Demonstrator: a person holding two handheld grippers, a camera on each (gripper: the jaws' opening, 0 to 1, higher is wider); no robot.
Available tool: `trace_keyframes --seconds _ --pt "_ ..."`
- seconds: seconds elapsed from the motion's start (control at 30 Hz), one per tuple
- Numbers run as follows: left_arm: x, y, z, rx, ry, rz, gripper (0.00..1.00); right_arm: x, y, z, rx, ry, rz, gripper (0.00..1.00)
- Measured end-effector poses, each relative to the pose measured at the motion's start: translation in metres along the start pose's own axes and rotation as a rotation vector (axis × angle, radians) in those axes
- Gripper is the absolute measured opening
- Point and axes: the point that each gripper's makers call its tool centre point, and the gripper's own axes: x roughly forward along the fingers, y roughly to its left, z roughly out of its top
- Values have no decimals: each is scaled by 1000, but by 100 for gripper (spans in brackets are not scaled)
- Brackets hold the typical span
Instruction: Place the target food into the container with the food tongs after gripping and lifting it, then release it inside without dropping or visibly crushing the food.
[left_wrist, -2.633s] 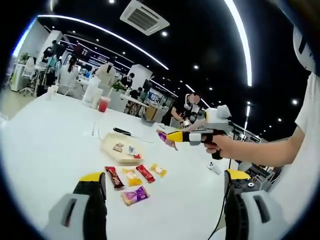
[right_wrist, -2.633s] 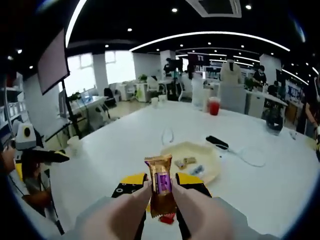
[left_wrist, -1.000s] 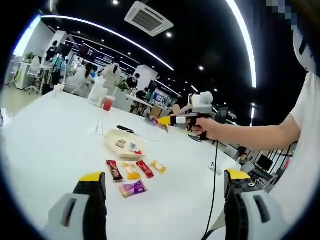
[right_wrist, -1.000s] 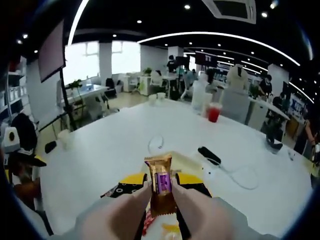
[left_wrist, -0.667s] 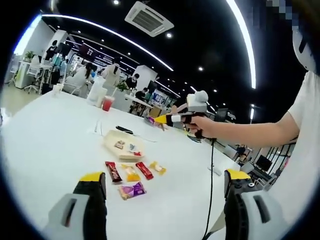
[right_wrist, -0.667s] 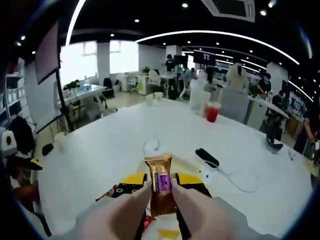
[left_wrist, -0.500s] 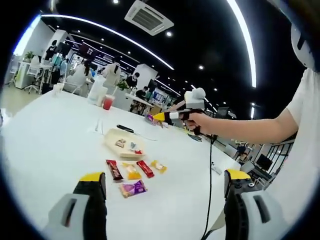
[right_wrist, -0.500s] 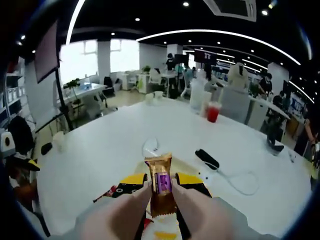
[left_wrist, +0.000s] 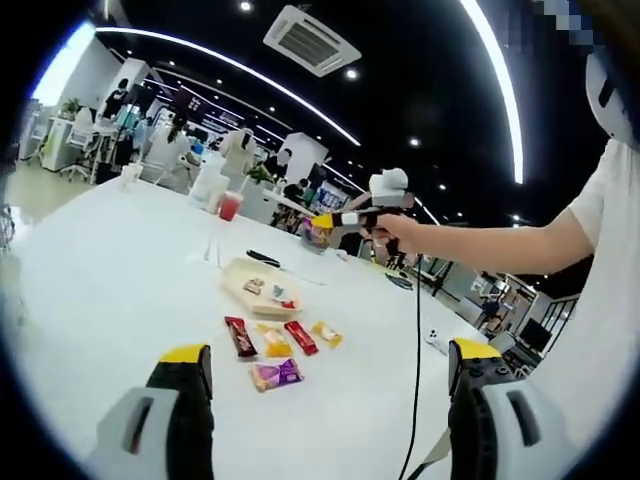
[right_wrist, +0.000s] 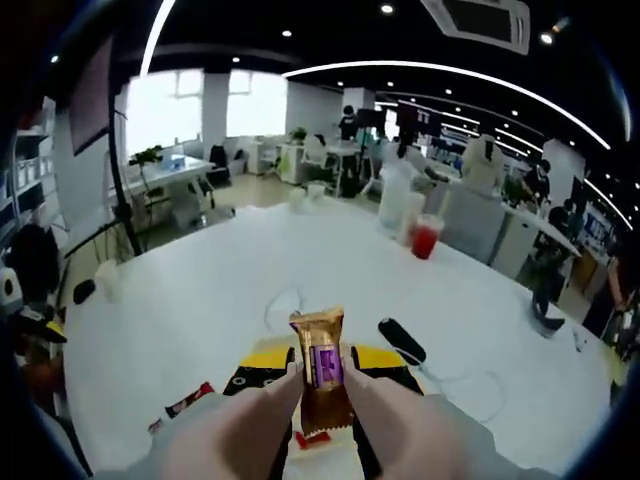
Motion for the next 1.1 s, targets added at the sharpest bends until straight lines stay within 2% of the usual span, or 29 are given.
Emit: trace_keyframes --seconds 0.13,0.23,0.27,0.53,0.83,1.1 --pt "-2 2 0 -7 -4 10 99 9 -7 2 3 0 1 21" --pt "-2 2 -2 -11 0 14 99 12 -6 4 -10 10 2 21" --pt "-2 2 -3 -11 5 17 99 12 -4 6 -39 14 1 21" --pt "-5 3 -7 -18 10 34 99 20 0 17 -36 -8 13 24" --pt "-5 5 -7 -28 4 38 99 17 4 13 -19 -14 18 25" --pt "-2 1 -7 -27 -1 18 99 2 6 7 -7 -4 9 25"
